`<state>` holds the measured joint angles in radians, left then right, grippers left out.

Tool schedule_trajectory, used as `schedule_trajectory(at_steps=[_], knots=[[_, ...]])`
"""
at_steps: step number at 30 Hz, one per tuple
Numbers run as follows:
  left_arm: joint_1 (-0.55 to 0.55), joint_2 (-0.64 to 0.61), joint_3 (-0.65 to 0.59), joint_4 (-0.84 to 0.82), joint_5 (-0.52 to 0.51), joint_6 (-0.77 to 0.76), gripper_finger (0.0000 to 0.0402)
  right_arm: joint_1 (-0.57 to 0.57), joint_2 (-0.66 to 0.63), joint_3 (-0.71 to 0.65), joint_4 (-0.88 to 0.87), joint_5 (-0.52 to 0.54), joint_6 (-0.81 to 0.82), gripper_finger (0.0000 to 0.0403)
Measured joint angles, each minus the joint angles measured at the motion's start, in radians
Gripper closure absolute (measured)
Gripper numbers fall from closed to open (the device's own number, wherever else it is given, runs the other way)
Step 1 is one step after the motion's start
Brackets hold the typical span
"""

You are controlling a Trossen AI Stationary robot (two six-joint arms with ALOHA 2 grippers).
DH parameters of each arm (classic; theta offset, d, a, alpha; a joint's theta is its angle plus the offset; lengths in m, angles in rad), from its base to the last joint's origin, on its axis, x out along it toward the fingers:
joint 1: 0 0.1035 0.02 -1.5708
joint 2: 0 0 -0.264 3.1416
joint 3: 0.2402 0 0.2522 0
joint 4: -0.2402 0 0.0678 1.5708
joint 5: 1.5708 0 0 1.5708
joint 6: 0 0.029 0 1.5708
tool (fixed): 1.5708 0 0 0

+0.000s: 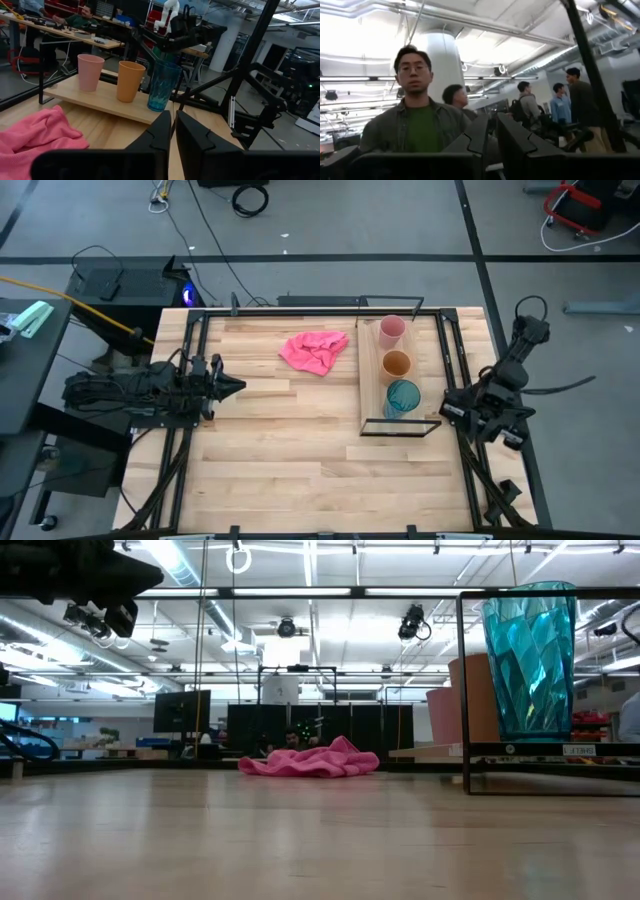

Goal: Stack small to large cups/mugs on shelf
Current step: Return to Home Position

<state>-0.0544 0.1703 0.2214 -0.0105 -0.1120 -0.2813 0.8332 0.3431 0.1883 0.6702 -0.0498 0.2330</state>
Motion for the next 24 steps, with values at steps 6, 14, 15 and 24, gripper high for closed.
schedule_trajectory(at_steps=[6,14,15,24], knots=[[0.0,0.0,0.0,0.0,0.0,0.002,0.0361,0.063,0.077,0.0,0.008,0.07,-0.032,0.0354],[0.0,0.0,0.0,-0.003,0.0,0.005,0.037,0.073,-0.032,-0.001,-0.128,0.117,-0.056,0.0354],[0.0,0.0,0.0,-0.003,0.0,0.005,0.0371,0.073,-0.054,-0.001,-0.15,0.125,-0.055,0.0354],[0.0,0.0,0.0,-0.005,0.0,0.008,0.0363,0.073,-0.217,0.0,-0.304,0.165,-0.087,0.0354]])
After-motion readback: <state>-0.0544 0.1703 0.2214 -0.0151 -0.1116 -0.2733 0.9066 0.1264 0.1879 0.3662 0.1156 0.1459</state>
